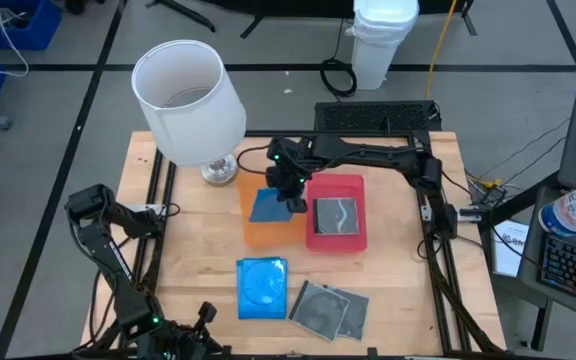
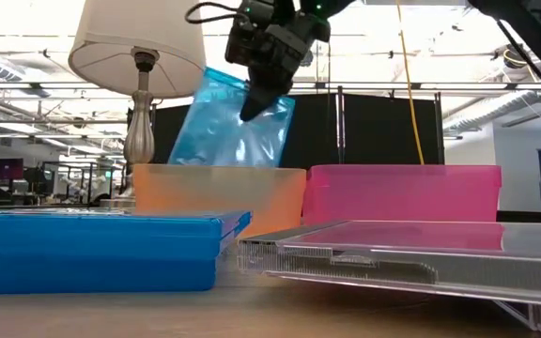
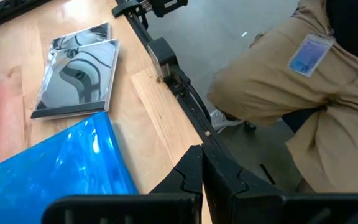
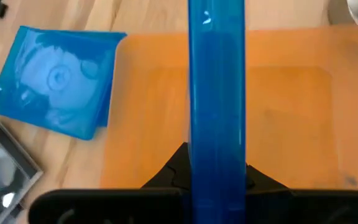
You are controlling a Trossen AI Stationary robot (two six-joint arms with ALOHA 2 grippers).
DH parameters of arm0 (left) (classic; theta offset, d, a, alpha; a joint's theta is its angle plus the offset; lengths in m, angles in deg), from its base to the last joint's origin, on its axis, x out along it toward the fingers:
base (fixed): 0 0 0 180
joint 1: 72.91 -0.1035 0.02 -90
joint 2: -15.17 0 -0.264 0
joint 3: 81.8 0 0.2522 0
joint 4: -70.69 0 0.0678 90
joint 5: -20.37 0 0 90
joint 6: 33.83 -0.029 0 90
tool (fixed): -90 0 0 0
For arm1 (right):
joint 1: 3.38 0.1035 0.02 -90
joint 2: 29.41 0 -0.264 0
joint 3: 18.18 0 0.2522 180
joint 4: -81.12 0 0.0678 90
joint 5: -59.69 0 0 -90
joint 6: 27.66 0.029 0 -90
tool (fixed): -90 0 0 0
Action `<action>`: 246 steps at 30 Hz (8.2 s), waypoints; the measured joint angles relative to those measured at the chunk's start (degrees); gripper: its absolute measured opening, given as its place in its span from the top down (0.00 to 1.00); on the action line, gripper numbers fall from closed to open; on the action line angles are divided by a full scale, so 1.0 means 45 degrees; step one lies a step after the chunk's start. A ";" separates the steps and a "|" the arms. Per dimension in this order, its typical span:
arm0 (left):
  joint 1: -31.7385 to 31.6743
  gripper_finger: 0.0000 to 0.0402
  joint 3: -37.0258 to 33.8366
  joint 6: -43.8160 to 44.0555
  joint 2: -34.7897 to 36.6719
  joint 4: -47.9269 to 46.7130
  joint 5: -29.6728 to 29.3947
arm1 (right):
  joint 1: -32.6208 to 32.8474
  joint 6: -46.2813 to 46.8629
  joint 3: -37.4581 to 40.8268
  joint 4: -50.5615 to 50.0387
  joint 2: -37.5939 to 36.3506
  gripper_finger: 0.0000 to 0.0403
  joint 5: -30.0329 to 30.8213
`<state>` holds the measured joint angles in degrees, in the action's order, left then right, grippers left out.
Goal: Pick & place jewel cases by type
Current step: Put the blue CD case into the orange bin, then put the black CD case into the pink bin
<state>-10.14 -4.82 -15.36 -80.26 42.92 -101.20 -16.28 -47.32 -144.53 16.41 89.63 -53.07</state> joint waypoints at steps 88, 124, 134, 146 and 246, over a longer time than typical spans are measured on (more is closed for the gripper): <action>-0.0720 0.98 0.0005 0.0653 0.0000 -0.0390 -0.2443 | 1.1524 0.2497 0.8252 1.0718 -0.5163 0.99 1.2131; -0.3772 0.98 0.0005 -0.1823 -0.1453 0.0801 0.1037 | 1.3111 0.4054 1.5105 2.1743 -0.5182 1.00 1.6047; -0.4765 0.98 0.0512 -0.2736 -0.1486 0.2765 0.1821 | 1.3367 0.4015 1.5105 2.1643 -0.5167 1.00 1.9726; -0.5456 0.98 0.2501 -0.3552 -0.3800 0.2291 0.4292 | 1.4980 0.2905 1.5098 2.1653 -0.5162 1.00 2.0707; -0.7811 0.98 0.4401 -0.3710 -0.6018 -0.0479 0.5003 | 1.5511 2.0276 1.5073 1.1836 -0.4344 1.00 0.9481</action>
<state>-45.29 14.98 -32.05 -107.35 40.76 -78.69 53.52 43.92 -76.70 69.67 70.08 -10.41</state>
